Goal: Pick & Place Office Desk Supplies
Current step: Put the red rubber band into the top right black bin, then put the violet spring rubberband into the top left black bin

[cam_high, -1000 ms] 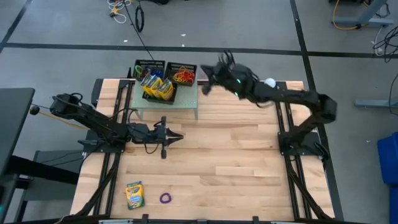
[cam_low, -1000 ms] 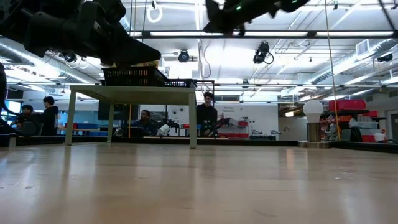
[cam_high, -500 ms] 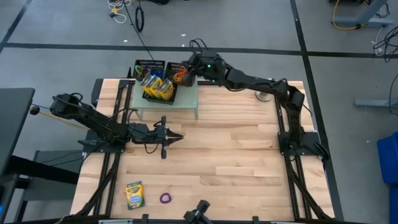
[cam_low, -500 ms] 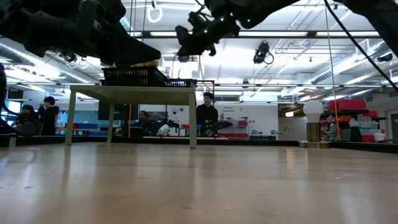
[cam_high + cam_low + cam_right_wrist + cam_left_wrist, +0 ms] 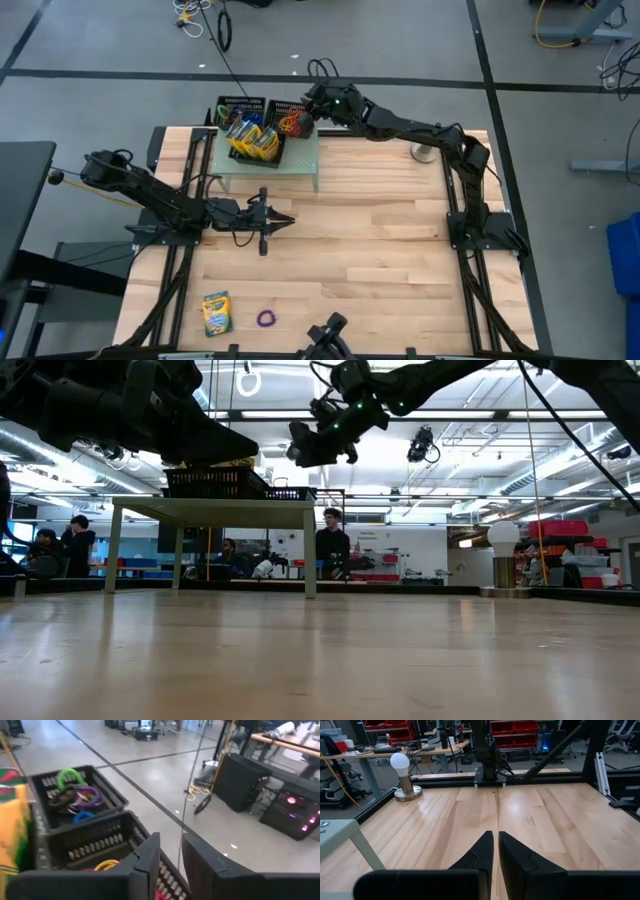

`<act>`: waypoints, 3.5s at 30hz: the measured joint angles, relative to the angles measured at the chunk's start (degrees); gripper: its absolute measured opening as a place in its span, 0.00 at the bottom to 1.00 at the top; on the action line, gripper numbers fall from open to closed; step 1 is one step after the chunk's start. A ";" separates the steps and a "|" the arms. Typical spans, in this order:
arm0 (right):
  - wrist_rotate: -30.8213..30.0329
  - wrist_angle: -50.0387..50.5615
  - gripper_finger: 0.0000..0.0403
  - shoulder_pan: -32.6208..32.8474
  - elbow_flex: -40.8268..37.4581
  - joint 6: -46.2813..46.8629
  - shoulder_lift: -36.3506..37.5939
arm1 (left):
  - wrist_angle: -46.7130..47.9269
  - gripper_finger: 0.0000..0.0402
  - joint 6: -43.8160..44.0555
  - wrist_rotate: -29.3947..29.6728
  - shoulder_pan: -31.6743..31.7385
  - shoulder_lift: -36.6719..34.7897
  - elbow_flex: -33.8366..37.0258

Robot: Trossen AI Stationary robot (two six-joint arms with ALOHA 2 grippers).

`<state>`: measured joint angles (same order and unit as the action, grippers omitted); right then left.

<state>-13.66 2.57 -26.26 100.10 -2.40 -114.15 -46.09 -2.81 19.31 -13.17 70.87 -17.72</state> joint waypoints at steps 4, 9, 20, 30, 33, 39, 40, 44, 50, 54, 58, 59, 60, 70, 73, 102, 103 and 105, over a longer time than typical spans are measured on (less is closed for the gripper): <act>-0.18 1.16 0.25 -0.58 -0.01 0.10 0.02 | 0.00 0.08 0.02 0.01 0.00 0.00 0.00; 2.61 2.66 0.41 -0.77 -0.12 -0.02 -1.49 | 0.00 0.08 1.50 -0.04 0.00 -0.02 0.00; 12.88 8.89 0.39 0.47 -0.03 -6.14 1.53 | 0.00 0.08 3.02 0.11 0.04 -0.02 0.00; 19.16 11.41 0.04 0.96 -0.09 -9.48 0.02 | -0.02 0.08 2.97 0.15 0.07 -0.02 0.00; 21.75 11.99 0.02 0.94 -0.11 -9.48 0.09 | -0.02 0.08 2.97 0.13 0.07 -0.02 0.00; 24.84 13.94 0.01 0.94 -0.44 -9.48 0.07 | -0.02 0.08 2.97 0.14 0.09 -0.02 0.00; 24.82 13.60 0.01 0.96 -0.44 -9.48 -0.13 | -0.02 0.08 2.97 0.13 0.09 -0.02 0.00; 21.33 11.59 0.02 0.96 -0.51 -8.51 -0.42 | -0.01 0.08 2.97 0.15 0.08 -0.02 0.00; 20.38 10.96 0.01 0.61 -0.51 -7.43 -0.39 | -0.01 0.08 2.98 0.14 0.08 -0.02 0.00; 15.06 11.07 0.01 0.43 -0.51 -6.41 -0.39 | -0.01 0.08 3.55 0.13 0.07 -0.02 0.00; 11.60 13.24 0.01 0.72 -0.55 -6.60 1.05 | 0.49 0.08 9.11 -1.48 1.04 0.39 -0.07; 10.81 14.22 0.01 1.07 -0.57 -7.23 2.33 | 0.74 0.08 9.66 -2.49 1.26 0.39 -0.11; 10.68 15.34 0.01 1.49 -0.55 -7.99 4.00 | 1.43 0.08 9.37 -3.06 1.11 0.39 -0.17; 9.06 3.57 0.00 10.05 -29.04 -9.25 25.46 | 29.91 0.02 12.60 3.58 -11.49 1.70 -10.75; 7.32 -2.17 0.00 14.36 -40.50 -7.28 32.62 | 40.10 0.04 17.24 5.01 -15.53 4.34 -16.53; -1.29 -35.38 0.03 33.22 -72.94 -1.26 44.59 | 71.22 0.25 36.22 -3.20 -24.29 30.67 -42.28; -1.28 -35.43 0.03 33.22 -72.94 -1.26 44.59 | 71.62 0.25 36.26 -3.06 -24.52 30.92 -42.25; -1.26 -35.45 0.03 33.22 -73.18 -1.24 44.59 | 69.77 0.25 36.76 -3.69 -24.87 31.66 -42.25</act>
<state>-14.92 -32.88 6.96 26.92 -3.64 -69.56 23.68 33.95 15.63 -38.03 102.53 -59.96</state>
